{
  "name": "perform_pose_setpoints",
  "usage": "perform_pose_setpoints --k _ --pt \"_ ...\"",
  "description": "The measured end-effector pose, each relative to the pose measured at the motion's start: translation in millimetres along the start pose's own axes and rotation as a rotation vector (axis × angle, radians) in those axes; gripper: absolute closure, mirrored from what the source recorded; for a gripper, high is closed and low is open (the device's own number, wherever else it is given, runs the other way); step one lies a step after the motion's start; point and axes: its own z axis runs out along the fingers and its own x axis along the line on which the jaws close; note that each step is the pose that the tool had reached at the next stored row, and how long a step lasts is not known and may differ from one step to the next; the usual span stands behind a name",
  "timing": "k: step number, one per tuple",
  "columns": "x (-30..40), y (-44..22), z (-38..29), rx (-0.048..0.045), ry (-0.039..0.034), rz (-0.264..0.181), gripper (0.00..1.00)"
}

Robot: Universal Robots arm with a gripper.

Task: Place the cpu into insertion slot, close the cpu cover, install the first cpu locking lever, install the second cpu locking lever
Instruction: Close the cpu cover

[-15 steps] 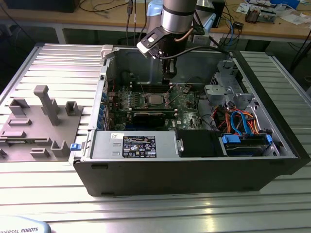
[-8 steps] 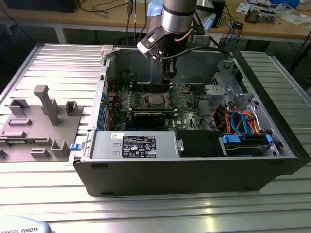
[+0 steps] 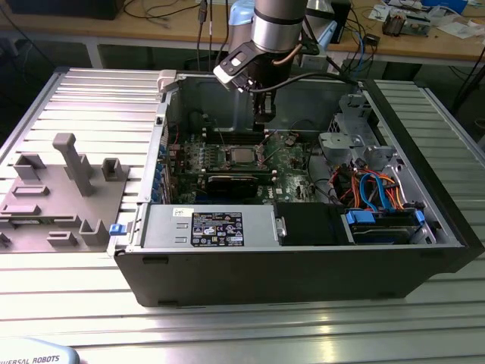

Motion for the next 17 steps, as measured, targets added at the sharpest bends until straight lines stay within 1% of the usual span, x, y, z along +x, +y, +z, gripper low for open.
perform_pose_setpoints --k 13,17 --pt "0.0 3.0 -0.1 0.0 0.0 0.0 0.89" --pt "1.0 4.1 -0.1 0.0 0.0 0.0 0.89"
